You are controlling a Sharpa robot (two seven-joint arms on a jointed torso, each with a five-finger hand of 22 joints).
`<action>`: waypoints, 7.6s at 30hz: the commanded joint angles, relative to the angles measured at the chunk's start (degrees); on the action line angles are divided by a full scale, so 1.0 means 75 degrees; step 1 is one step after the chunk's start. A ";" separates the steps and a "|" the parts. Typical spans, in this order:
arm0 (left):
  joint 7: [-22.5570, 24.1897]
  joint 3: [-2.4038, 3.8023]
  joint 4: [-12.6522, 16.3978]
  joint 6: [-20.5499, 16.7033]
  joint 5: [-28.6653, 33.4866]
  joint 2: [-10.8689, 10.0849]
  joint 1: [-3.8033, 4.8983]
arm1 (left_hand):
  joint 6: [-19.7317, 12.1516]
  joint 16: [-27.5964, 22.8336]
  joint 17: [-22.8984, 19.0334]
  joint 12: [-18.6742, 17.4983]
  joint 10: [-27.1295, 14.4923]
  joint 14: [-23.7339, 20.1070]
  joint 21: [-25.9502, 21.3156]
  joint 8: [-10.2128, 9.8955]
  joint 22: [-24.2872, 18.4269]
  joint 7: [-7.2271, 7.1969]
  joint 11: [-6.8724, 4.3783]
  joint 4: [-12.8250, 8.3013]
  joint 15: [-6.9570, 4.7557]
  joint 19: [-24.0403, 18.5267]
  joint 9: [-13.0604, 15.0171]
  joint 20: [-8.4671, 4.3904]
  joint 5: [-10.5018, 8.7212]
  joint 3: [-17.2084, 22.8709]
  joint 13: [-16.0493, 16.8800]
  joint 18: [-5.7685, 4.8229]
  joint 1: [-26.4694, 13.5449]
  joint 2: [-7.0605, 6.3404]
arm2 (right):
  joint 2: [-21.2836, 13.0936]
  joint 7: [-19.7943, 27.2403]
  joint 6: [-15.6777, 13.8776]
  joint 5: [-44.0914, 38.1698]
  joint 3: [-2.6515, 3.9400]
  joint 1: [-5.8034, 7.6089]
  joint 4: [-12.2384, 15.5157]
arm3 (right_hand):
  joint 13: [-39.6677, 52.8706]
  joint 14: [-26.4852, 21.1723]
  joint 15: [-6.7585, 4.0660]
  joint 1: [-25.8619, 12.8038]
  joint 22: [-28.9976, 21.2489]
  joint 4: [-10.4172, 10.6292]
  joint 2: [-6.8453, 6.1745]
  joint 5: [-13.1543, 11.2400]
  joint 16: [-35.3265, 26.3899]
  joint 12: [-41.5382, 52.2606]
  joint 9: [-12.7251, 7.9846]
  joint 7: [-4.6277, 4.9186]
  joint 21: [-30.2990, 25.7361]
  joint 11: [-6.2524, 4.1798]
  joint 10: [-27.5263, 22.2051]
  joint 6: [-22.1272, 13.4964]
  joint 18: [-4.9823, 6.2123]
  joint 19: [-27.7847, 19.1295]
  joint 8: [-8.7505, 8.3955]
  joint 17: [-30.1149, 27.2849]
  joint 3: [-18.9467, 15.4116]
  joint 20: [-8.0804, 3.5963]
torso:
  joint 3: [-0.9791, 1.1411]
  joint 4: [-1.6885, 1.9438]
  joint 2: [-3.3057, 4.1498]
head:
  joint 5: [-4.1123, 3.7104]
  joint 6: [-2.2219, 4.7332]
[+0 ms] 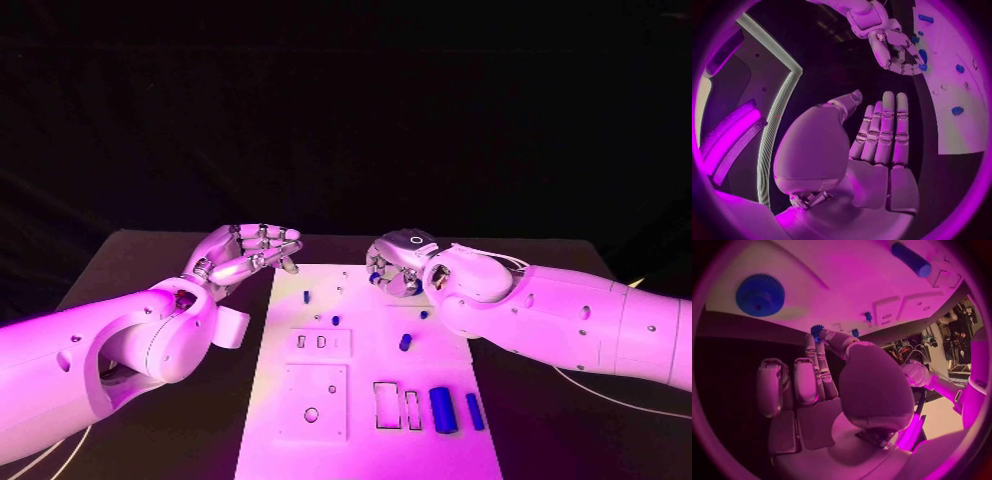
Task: Assemble the parts on the task board
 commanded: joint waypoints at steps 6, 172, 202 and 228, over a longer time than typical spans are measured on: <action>0.0039 0.0008 0.0024 0.0174 0.0054 0.0040 0.0024 | -0.0003 0.0018 0.0008 -0.0024 0.0014 -0.0051 0.0025 -0.0043 0.0007 0.0066 0.0013 0.0004 0.0007 -0.0052 0.0007 0.0020 0.0013 0.0032 0.0010 0.0143 -0.0034 0.0063 | 0.0490 -0.0077 -0.0597 -0.0110 0.0016 0.0013 -0.0486 | 0.0005 0.0259 -0.0040 -0.0017 0.0226 -0.0008 0.0000 0.0008 0.0022 0.0036 0.0024 0.0028 0.0026 0.0023 0.0003 0.0009 -0.0061 0.0037 0.0035 -0.0010 -0.0008 -0.0006 | 0.0001 0.0027 0.0020 | 0.0030 -0.0003; -0.0078 0.0003 -0.0275 0.0734 0.0175 0.0154 0.0246 | -0.0065 0.0176 0.0078 -0.0041 -0.0062 -0.0150 0.0239 -0.0082 0.0132 0.0096 0.0038 -0.0017 0.0024 -0.0178 0.0044 0.0028 0.0009 0.0086 0.0002 0.0146 -0.0006 0.0133 | -0.0442 -0.0496 -0.0502 0.0161 0.0103 -0.0034 0.0544 | 0.7593 0.0679 -0.0140 0.0622 0.1100 0.1825 -0.0030 -0.0070 0.1892 0.9237 0.0202 -0.0067 0.0188 -0.0162 0.0392 -0.0530 -0.0178 0.0445 -0.0183 0.2494 -0.1275 -0.0079 | 0.0029 -0.0029 0.0034 | 0.0181 -0.0157; -0.0093 0.0003 -0.0286 0.0752 0.0174 0.0226 0.0248 | -0.0069 0.0194 0.0082 -0.0040 -0.0072 -0.0171 0.0292 -0.0085 0.0163 0.0096 0.0039 -0.0061 0.0020 -0.0198 0.0053 0.0023 0.0009 0.0110 0.0002 0.0147 0.0049 0.0143 | 0.0966 -0.0626 -0.0131 -0.0475 0.0014 -0.0338 -0.0281 | 0.7608 0.0675 -0.0128 0.0413 0.1140 0.1796 -0.0177 -0.0057 0.1882 0.9234 0.0176 -0.0033 0.0218 -0.0137 0.0416 -0.0605 -0.0188 0.0475 -0.0215 0.2469 -0.1177 -0.0078 | 0.0037 -0.0034 0.0035 | 0.0279 -0.0201; -0.0159 0.0003 -0.0344 0.0803 0.0173 0.0243 0.0248 | -0.0073 0.0208 0.0084 -0.0039 -0.0077 -0.0182 0.0330 -0.0088 0.0186 0.0104 0.0046 -0.0062 0.0026 -0.0219 0.0059 0.0024 0.0007 0.0112 0.0001 0.0144 0.0044 0.0150 | 0.1078 -0.0640 0.0120 -0.0375 -0.0018 -0.0404 -0.0450 | 0.7336 0.0639 -0.0068 0.0013 0.1070 0.1841 -0.0353 -0.0155 0.1815 0.8958 0.0113 0.0047 0.0112 -0.0066 0.0159 -0.0778 -0.0161 0.0402 -0.0311 0.2326 -0.1129 -0.0029 | 0.0026 -0.0040 0.0041 | 0.0264 -0.0203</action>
